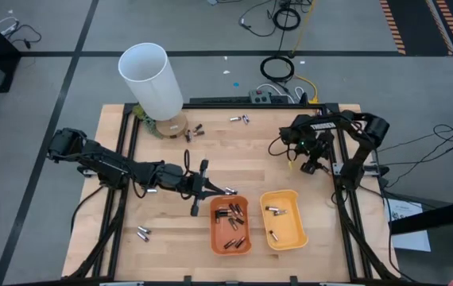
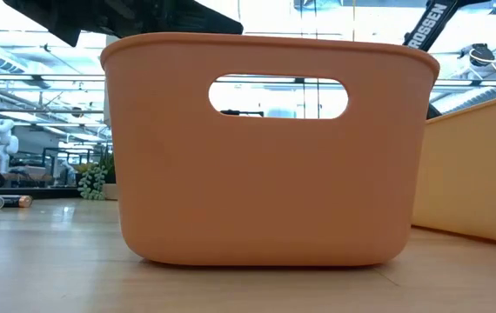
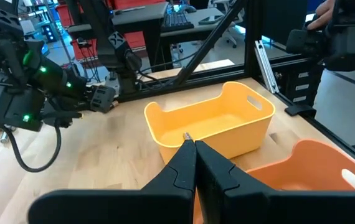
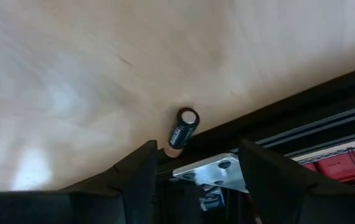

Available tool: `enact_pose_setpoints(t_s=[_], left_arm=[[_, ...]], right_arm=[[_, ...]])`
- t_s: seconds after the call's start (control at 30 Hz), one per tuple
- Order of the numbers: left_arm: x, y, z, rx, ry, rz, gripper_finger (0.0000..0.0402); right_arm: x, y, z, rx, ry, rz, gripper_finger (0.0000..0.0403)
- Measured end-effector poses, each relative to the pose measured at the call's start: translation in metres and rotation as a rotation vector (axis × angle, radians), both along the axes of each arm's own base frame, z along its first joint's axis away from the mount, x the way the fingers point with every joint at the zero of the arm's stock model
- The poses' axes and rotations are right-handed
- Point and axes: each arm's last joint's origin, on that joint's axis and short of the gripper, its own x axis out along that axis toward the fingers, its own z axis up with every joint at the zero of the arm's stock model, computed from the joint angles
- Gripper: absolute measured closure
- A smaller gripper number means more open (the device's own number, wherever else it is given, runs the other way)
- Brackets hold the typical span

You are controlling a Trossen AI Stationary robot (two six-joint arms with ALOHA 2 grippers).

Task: Sort batteries

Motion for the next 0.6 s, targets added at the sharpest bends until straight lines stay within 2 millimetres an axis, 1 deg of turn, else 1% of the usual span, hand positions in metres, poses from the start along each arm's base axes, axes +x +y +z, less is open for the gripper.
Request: enact_pose_setpoints(t_s=[0.3, 0.47, 0.6], left_arm=[[0.000, 0.000, -0.001, -0.024, 0.011, 0.004, 0.0393], [-0.001, -0.003, -0.001, -0.023, 0.016, -0.004, 0.0393], [-0.002, -0.005, -0.002, -0.021, 0.027, -0.013, 0.0393]], right_arm=[[-0.001, 0.002, -0.004, 0.048, -0.052, -0.033, 0.0188], [-0.001, 0.001, -0.010, 0.067, -0.021, -0.037, 0.0188], [0.000, 0.001, -0.022, 0.104, 0.035, -0.038, 0.0188]])
